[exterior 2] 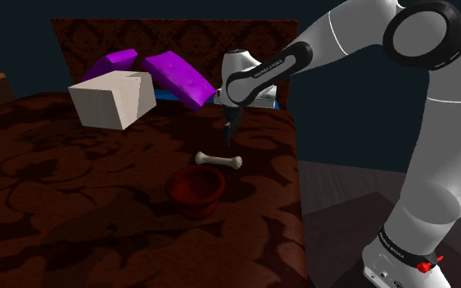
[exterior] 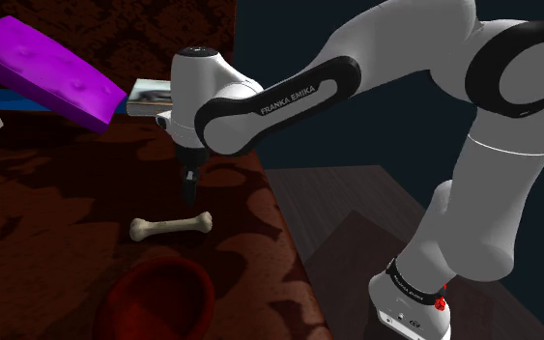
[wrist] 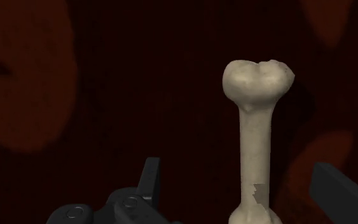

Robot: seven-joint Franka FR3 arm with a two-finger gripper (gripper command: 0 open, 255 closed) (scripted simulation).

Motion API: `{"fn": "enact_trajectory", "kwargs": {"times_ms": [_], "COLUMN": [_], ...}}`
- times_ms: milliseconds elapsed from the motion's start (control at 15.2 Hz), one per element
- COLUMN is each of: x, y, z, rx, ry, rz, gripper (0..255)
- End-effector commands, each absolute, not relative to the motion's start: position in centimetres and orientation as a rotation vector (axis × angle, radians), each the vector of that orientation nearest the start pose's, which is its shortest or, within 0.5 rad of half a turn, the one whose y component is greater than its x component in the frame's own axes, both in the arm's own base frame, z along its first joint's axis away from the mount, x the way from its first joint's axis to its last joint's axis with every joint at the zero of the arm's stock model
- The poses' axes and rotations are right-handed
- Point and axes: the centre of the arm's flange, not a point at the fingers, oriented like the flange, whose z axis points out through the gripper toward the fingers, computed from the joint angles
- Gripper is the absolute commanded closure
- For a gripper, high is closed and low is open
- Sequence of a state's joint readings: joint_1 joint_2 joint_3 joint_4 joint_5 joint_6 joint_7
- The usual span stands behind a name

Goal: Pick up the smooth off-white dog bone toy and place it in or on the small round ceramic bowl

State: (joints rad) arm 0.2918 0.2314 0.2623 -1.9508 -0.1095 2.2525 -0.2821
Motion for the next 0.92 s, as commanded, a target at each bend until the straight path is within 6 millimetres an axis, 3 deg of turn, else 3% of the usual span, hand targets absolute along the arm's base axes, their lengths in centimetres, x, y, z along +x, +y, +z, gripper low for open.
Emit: {"fn": "enact_trajectory", "kwargs": {"times_ms": [0, 198, 726, 858], "x": [52.2, 52.1, 52.3, 52.3], "y": [33.4, 36.3, 36.6, 36.6], "z": [35.3, 32.7, 28.5, 28.5], "rx": [-2.805, -2.740, -2.735, -2.735], "ry": [-1.439, -1.548, -1.556, -1.556], "rz": [-0.113, -0.085, -0.083, -0.083], "gripper": [0, 0, 0, 0]}}
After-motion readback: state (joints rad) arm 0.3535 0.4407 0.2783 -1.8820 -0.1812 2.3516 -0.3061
